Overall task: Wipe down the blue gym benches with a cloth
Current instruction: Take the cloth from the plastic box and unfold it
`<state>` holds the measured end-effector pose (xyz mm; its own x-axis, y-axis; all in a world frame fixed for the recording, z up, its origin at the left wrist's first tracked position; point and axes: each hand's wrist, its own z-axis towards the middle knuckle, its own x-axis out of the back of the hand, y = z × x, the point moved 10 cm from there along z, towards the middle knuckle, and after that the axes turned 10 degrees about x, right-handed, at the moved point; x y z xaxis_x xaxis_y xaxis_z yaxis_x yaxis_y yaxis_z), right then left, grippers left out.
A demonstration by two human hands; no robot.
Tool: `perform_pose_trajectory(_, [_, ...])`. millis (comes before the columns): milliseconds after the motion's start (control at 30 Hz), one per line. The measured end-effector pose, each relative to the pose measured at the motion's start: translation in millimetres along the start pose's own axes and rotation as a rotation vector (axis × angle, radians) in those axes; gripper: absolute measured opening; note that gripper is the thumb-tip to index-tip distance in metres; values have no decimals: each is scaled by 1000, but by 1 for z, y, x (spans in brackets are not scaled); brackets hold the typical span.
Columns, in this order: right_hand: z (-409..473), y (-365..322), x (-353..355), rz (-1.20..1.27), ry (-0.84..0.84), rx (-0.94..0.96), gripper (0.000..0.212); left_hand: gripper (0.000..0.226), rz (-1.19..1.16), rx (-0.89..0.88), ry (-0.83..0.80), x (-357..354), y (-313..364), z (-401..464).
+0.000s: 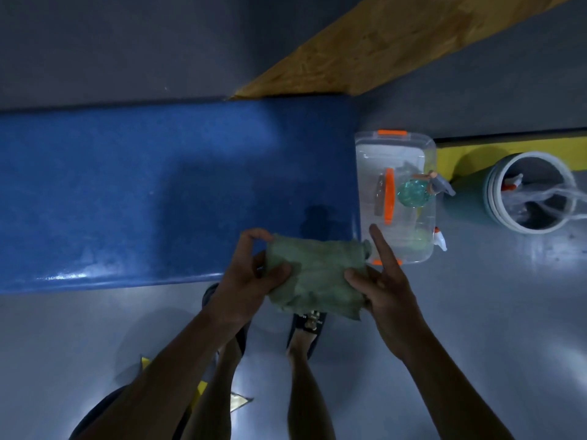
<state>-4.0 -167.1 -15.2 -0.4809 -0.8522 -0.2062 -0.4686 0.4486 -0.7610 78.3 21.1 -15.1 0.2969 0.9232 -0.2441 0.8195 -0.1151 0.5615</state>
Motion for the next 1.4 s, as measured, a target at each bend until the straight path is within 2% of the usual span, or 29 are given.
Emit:
perform_pose_trajectory(67, [0,-7,0,-131,-61,91,78,37,206,-97,19,-4,10,0])
perform_pose_trajectory(167, [1,-11,1,-284,-119,150,75,59,501,-223,81,-15,26,-3])
perform_pose_trajectory(233, [2,-4,2,-174,-129,86,87,83,572,-262,99,-23,38,-7])
perform_pose_trajectory(300, [3,5,-1,37,-162,-15,94,96,537,-261,50,-34,45,-13])
perform_pose_trajectory(400, [1,14,-19,289,-316,-141,81,103,454,-212,-82,-52,50,-21])
perform_pose_trajectory(467, [-2,18,-24,362,-392,-190,74,100,375,-174,-137,-57,46,-20])
perform_pose_trajectory(567, [-2,20,-18,157,-421,-140,52,77,307,-162,-79,-44,42,-13])
perform_pose_trajectory(667, [2,11,-3,-98,-350,32,28,42,304,-170,-38,-32,36,-6])
perform_pose_trajectory(733, [3,3,5,-121,-280,104,18,29,298,-208,-50,-33,31,-2])
perform_pose_trajectory(800, [3,2,12,-68,-234,116,20,23,364,-234,-54,-36,24,2])
perform_pose_trajectory(900, [5,13,25,4,-164,66,12,35,437,-161,-124,-40,6,11])
perform_pose_trajectory(967, [5,27,36,146,-92,-35,25,52,499,-88,-204,-46,-7,14])
perform_pose_trajectory(1033, [0,33,40,277,-17,-102,48,57,507,-45,-258,-54,-16,14])
perform_pose_trajectory(1133, [-6,46,39,330,28,-161,96,54,562,-80,-238,-65,-18,9])
perform_pose_trajectory(1200, [-17,63,20,527,-20,-323,106,57,617,-158,-194,-69,-19,6])
perform_pose_trajectory(1233, [-24,68,10,601,-44,-386,99,58,643,-205,-184,-71,-20,4])
perform_pose_trajectory(1300, [-34,77,3,557,-33,-445,69,58,663,-264,-161,-70,-26,1])
perform_pose_trajectory(1400, [-28,73,17,432,105,-321,38,56,621,-264,-155,-64,-35,-1])
